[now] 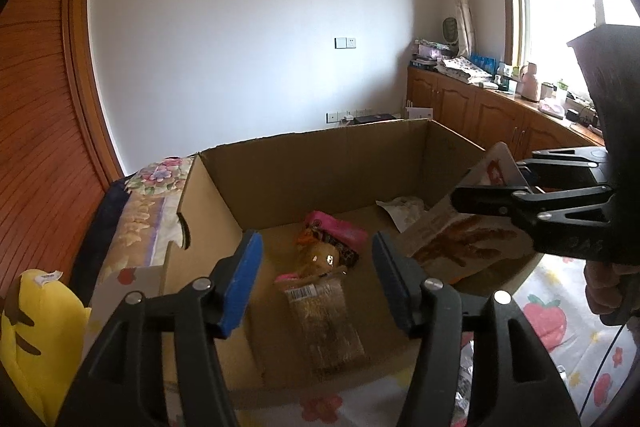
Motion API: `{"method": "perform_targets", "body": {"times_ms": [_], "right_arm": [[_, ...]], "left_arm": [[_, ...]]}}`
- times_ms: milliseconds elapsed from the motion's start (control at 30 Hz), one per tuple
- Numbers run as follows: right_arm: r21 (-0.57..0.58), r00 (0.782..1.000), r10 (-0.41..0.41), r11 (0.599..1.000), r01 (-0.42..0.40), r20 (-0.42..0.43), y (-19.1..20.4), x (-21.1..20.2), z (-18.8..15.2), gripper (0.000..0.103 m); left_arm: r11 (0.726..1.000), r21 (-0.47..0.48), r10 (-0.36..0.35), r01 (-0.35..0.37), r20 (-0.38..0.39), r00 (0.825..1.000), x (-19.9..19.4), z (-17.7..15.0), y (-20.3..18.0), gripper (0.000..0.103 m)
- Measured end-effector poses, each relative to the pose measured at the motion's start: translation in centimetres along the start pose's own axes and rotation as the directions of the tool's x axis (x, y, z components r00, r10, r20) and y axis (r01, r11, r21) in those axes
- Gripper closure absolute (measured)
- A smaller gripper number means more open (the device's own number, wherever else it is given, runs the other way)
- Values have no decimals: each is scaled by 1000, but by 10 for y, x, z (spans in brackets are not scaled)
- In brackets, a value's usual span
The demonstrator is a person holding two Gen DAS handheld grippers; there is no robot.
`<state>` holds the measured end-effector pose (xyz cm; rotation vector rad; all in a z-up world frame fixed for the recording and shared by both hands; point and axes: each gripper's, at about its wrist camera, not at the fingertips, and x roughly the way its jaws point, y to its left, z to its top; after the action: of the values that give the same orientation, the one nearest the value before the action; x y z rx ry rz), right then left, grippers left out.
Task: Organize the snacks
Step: 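Open both grippers and withdraw them from the box toward the remaining snacks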
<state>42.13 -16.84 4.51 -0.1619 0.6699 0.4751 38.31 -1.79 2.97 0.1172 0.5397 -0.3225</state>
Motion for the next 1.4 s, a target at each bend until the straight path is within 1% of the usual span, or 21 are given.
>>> {"method": "perform_targets", "body": {"times_ms": [67,167,333,400,467,800,967,1233,1400], "right_arm": [[16,1000,2,1000,-2,-4,-3,-8,-6,76],[32,1000,-13,999,13,-12,-5,-18,-13,71],[71,1000,-22,997,23,-16,-7,-36,-17,68],[71,999,-38,997,38,-5,-6,-47,-18,68],[78,999,-46,996,45,8,-6,-59,-19,64],[99,998,-65,993,63,21,5,-114,-42,64],[116,998,-59,992,58,6,12,-131,-66,63],[130,998,-55,990,60,-38,24,-140,-101,62],[142,997,-49,988,57,-61,31,-142,-125,60]], "left_arm": [[1000,-2,4,-4,3,1000,-7,-3,0,45],[1000,-7,8,-8,3,1000,-15,-10,1,45],[1000,-6,10,-10,4,1000,-34,-24,-1,45],[1000,-4,13,-13,1,1000,-42,-30,-3,45],[1000,-3,12,-12,-3,1000,-48,-35,-6,45],[1000,3,-4,4,-21,1000,-85,-67,-26,45],[1000,9,-10,10,-41,999,-97,-84,-37,45],[1000,-4,-24,24,-62,998,-113,-107,-48,45],[1000,-17,-25,24,-78,997,-119,-125,-52,45]]}}
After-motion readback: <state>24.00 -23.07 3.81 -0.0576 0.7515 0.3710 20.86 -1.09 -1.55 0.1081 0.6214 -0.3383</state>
